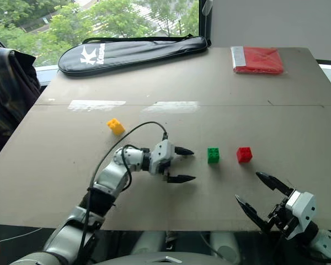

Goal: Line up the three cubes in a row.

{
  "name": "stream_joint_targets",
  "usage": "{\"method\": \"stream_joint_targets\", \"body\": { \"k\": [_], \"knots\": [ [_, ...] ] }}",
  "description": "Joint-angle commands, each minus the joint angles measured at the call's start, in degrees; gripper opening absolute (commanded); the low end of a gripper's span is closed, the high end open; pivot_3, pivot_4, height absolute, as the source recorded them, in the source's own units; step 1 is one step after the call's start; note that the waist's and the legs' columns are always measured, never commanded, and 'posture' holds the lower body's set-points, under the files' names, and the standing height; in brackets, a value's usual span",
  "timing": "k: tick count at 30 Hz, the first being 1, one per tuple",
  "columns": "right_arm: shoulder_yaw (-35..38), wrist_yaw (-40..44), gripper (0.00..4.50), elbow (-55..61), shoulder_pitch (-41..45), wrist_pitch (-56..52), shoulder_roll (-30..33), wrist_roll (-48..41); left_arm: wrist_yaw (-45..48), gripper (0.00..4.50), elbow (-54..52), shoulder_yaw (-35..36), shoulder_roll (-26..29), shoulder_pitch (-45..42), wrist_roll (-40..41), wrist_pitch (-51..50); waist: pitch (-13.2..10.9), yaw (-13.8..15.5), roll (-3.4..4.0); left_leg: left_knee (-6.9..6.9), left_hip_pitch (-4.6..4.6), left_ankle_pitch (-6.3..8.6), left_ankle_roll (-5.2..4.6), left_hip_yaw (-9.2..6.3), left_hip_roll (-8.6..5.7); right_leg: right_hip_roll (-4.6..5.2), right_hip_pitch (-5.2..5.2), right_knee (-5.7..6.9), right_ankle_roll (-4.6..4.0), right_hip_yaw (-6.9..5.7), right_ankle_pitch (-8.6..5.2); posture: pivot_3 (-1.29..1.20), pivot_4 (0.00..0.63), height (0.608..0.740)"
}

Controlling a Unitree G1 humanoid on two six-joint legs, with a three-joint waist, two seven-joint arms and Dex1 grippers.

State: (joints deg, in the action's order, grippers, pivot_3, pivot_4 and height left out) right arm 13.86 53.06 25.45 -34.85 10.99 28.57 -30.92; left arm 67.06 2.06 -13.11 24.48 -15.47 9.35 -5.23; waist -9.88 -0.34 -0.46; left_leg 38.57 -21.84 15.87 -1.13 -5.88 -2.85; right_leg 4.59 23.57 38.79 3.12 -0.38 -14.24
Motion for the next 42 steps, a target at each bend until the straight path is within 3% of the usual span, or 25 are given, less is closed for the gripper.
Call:
{"method": "stream_joint_targets", "body": {
  "k": [1, 7, 12, 19, 29, 40, 42],
  "knots": [
    [-0.42, 1.29, 4.50, 2.61, 0.52, -1.01, 0.83, -2.29, -7.22, 4.47, -9.62, 5.43, 0.02, 5.56, 2.48, -1.90, -0.01, 0.65, 0.00, 0.03, -0.01, 0.00, 0.00, 0.01, 0.00, 0.05, -0.01, -0.05, -0.03, 0.01, 0.02, 0.00, 0.150, 0.700],
    [-2.71, 1.83, 4.50, 3.73, 4.35, -3.60, 1.73, -3.55, -33.22, 4.47, -18.10, 17.84, -8.85, 17.19, -0.81, -2.77, -0.02, 1.50, -0.04, 0.05, -0.10, 0.00, -0.01, 0.02, -0.05, 0.17, -0.03, -0.27, 0.06, -0.04, 0.01, 0.00, 0.150, 0.700],
    [-3.65, 2.35, 4.50, 4.00, 8.07, -5.98, 2.77, -4.42, -50.55, 4.47, -15.36, 23.23, -13.45, 15.51, -6.65, -3.75, -0.03, 1.64, -0.08, 0.05, -0.12, 0.00, 0.00, -0.02, -0.06, 0.12, -0.03, -0.28, 0.08, -0.13, 0.02, 0.00, 0.150, 0.700],
    [-3.38, 3.17, 4.50, 2.92, 10.16, -6.89, 3.20, -4.64, -58.85, 4.47, -6.61, 23.92, -12.16, 9.62, -11.56, -3.70, -0.01, 1.56, -0.18, 0.06, -0.10, 0.00, 0.01, 0.03, -0.09, -0.02, -0.04, -0.27, 0.03, -0.29, 0.06, 0.00, 0.150, 0.700],
    [-3.35, 2.29, 4.50, 3.46, 9.53, -6.12, 1.92, -3.64, -56.64, 4.47, 9.82, 21.97, -8.24, 1.41, -11.56, 2.40, 0.02, 1.54, -0.16, 0.06, -0.01, -0.02, 0.04, 0.03, -0.08, 0.00, -0.06, -0.18, 0.06, -0.28, 0.06, 0.00, 0.150, 0.700],
    [-2.72, 1.66, 4.50, 4.21, 7.87, -5.38, 1.39, -3.27, -33.31, 4.47, 34.90, 21.74, 1.39, -9.00, -4.00, 13.72, 0.28, 1.37, 0.17, 0.07, 0.12, -0.16, 0.22, 0.00, -0.03, -0.09, -0.06, 0.09, 0.01, -0.30, 0.09, 0.00, 0.150, 0.700],
    [-2.69, 1.70, 4.50, 4.32, 7.71, -5.27, 1.54, -3.18, -29.41, 3.96, 38.50, 22.21, 2.29, -11.27, -2.26, 13.83, 0.31, 1.30, 0.21, 0.07, 0.13, -0.16, 0.22, 0.00, -0.04, -0.17, -0.07, 0.08, 0.01, -0.30, 0.09, 0.00, 0.150, 0.700]
  ]
}}
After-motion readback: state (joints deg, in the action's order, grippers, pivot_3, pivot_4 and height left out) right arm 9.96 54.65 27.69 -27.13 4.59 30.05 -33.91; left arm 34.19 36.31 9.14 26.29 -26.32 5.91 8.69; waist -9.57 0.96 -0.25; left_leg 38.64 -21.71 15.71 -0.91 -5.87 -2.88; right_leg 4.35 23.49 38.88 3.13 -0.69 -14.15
